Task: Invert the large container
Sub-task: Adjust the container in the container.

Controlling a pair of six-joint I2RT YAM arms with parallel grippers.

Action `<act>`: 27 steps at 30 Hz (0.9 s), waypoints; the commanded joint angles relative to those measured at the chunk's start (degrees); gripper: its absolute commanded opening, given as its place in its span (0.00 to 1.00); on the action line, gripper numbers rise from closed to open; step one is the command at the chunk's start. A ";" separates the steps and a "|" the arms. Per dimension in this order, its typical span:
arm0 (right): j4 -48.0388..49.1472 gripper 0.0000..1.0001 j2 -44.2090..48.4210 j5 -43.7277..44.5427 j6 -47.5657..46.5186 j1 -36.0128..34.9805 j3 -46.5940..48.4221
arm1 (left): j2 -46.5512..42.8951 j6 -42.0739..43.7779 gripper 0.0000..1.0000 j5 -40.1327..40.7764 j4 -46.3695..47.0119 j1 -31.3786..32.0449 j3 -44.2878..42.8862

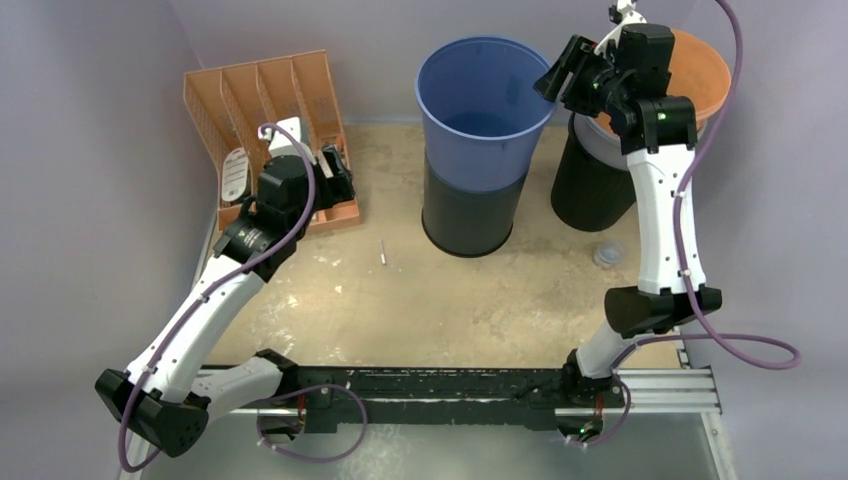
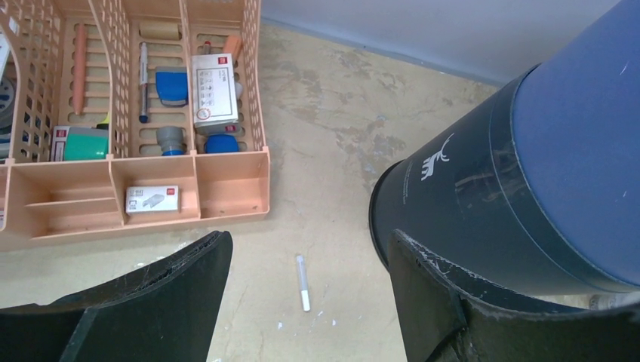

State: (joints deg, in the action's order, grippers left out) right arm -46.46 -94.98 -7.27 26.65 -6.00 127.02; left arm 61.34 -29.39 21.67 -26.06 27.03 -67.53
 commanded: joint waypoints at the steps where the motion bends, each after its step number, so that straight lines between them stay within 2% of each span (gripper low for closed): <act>1: 1.32 0.60 -0.50 -0.62 0.19 -0.15 1.92 | -1.97 -0.55 0.75 0.44 1.32 0.18 0.72; 8: 0.96 0.43 -2.57 -0.38 0.37 -0.15 5.75 | -2.32 -2.00 0.75 -1.71 2.63 0.13 2.53; 17: 1.50 0.00 -4.57 -1.60 2.68 -0.15 13.01 | -2.26 -1.96 0.75 -1.98 2.77 0.13 2.75; 24: 4.16 0.00 -5.21 -2.49 4.84 -0.17 17.36 | -1.96 -2.16 0.75 -3.00 2.69 0.15 2.45; 27: 8.47 0.00 -4.21 -3.78 6.18 -0.15 17.50 | -1.17 -1.69 0.75 -3.48 2.16 0.13 1.61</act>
State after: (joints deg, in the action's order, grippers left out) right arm -51.03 -102.78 -7.40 28.42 -6.11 139.55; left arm 60.12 -30.89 19.40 -25.78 27.03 -64.71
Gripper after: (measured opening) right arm 0.061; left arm 0.750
